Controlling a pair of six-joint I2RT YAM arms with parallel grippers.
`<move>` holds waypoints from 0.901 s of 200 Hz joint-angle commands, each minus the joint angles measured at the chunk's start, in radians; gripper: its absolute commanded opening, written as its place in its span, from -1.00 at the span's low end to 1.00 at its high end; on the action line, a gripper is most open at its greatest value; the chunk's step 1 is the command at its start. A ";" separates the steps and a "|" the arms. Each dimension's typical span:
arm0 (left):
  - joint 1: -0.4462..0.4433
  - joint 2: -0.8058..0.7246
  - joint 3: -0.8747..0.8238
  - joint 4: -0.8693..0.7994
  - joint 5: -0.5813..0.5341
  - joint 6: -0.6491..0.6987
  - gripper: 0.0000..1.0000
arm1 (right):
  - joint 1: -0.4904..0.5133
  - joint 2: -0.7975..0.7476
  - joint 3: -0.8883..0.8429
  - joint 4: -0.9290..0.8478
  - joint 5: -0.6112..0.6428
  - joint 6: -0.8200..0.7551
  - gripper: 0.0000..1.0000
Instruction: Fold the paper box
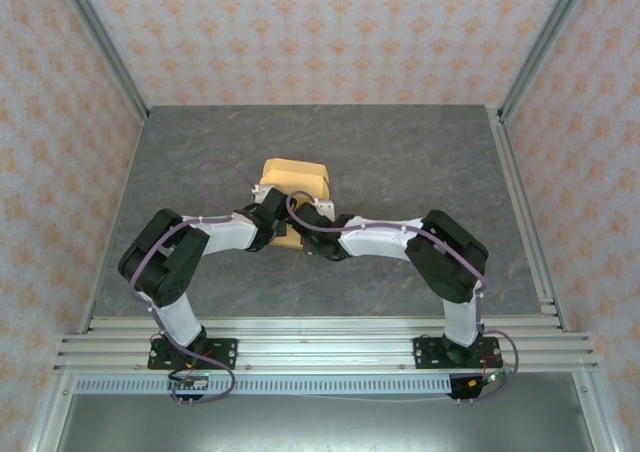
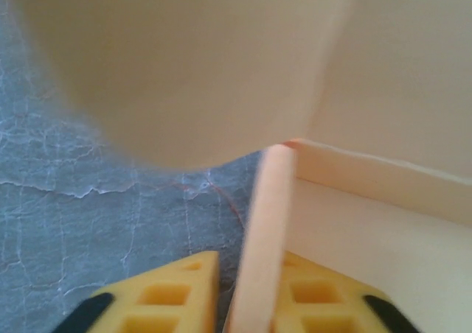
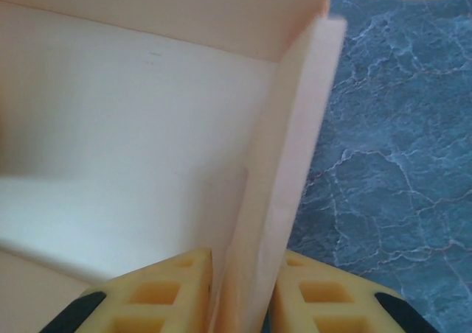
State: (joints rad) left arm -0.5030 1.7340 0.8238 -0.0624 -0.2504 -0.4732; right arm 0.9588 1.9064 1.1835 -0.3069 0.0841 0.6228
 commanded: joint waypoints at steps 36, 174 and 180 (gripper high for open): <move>0.010 0.022 -0.024 -0.150 -0.100 -0.165 -1.00 | 0.027 -0.029 -0.016 -0.024 -0.053 -0.005 -0.52; -0.056 0.047 0.064 -0.424 -0.331 -0.339 -0.80 | 0.061 -0.061 -0.060 -0.039 -0.017 0.054 -0.69; -0.057 0.047 0.064 -0.427 -0.335 -0.344 -0.78 | 0.061 -0.065 -0.068 -0.036 -0.013 0.056 -0.69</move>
State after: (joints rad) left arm -0.5644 1.7512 0.8974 -0.4030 -0.4454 -0.7444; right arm 0.9756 1.8854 1.1591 -0.2447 0.0818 0.6624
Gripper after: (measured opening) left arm 0.094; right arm 0.155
